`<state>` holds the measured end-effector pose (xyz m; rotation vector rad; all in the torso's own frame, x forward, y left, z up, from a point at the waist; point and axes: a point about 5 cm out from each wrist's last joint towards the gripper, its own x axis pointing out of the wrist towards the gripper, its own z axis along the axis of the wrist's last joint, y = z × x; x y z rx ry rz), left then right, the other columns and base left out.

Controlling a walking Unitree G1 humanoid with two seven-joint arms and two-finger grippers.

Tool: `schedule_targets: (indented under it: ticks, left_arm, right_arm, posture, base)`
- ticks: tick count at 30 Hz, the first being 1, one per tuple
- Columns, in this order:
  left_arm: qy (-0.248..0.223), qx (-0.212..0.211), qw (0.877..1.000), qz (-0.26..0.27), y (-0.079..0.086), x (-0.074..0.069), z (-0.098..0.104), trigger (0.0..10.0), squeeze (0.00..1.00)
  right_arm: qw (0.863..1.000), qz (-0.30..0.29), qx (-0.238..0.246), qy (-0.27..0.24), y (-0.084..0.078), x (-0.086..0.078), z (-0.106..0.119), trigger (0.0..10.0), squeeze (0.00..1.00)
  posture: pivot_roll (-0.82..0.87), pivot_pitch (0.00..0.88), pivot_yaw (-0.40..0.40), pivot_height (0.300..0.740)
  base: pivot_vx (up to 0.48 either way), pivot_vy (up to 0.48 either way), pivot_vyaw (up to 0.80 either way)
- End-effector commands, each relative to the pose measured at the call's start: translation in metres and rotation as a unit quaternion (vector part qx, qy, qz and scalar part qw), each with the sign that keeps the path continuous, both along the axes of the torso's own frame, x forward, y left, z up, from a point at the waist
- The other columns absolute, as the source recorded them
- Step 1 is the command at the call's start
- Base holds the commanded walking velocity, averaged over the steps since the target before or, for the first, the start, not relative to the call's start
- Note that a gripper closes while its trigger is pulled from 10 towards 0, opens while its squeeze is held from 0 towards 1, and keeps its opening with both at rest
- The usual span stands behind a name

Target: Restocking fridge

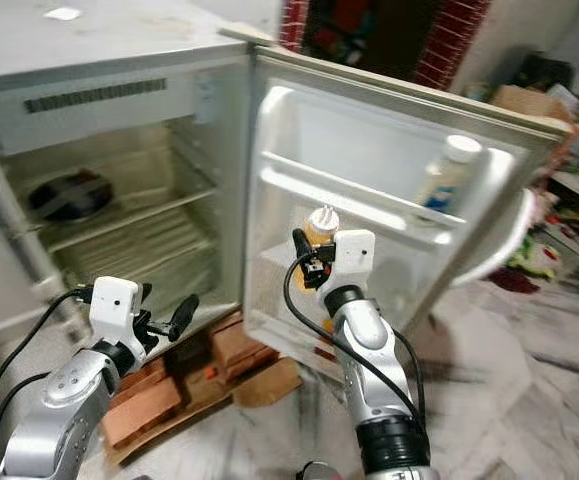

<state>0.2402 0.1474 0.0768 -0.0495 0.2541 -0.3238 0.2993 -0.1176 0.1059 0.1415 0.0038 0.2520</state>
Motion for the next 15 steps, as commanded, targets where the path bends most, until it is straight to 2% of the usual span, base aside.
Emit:
schedule_targets:
  ticks: [1, 7, 15]
  left_arm:
    - [-0.008, -0.001, 1.000, -0.009, -0.0062, 0.0035, 0.0058, 10.0, 0.00]
    - [-0.002, -0.007, 1.000, -0.017, -0.0092, 0.0004, 0.0031, 10.0, 0.00]
    - [0.011, -0.009, 0.999, -0.030, -0.0108, -0.0049, -0.0012, 10.0, 0.00]
  right_arm:
    - [1.000, -0.018, -0.001, -0.002, -0.0094, -0.0011, 0.0006, 10.0, 0.00]
    - [1.000, -0.017, -0.001, 0.001, -0.0084, -0.0036, -0.0029, 10.0, 0.00]
    - [1.000, -0.024, -0.001, 0.004, -0.0107, -0.0033, -0.0046, 10.0, 0.00]
  posture:
    - [0.11, 0.000, -0.092, 0.740]
    - [0.10, 0.000, -0.078, 0.740]
    - [0.10, 0.000, -0.069, 0.740]
  base:
    - [0.000, 0.375, -0.80]
    - [0.000, 0.480, -0.76]
    - [0.000, 0.480, 0.00]
